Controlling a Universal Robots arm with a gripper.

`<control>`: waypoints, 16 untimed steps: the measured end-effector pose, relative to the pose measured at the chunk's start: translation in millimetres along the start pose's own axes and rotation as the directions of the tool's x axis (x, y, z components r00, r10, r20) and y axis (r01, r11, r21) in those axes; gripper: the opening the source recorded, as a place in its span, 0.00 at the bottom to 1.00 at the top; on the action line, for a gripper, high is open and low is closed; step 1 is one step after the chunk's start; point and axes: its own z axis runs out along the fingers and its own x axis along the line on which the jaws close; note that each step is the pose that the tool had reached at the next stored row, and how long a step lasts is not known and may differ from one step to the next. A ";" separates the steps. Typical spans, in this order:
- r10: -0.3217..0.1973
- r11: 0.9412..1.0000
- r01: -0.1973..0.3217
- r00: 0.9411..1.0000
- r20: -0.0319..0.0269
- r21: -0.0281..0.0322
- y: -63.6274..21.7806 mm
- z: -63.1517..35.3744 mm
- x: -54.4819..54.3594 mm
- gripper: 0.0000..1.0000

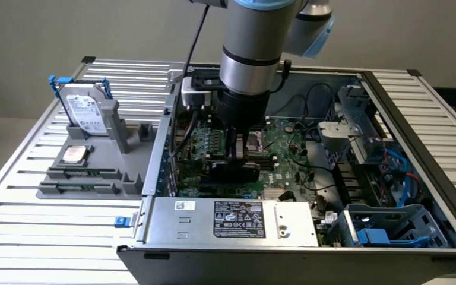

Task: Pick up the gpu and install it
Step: 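Insert the gpu into the slot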

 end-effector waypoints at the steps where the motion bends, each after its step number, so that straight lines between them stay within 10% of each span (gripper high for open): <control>1: 0.000 1.000 0.000 1.000 0.000 0.000 0.1 0.3 0.0 0.26; 16: 0.000 1.000 0.000 1.000 -0.002 0.000 0.9 1.3 -0.1 0.26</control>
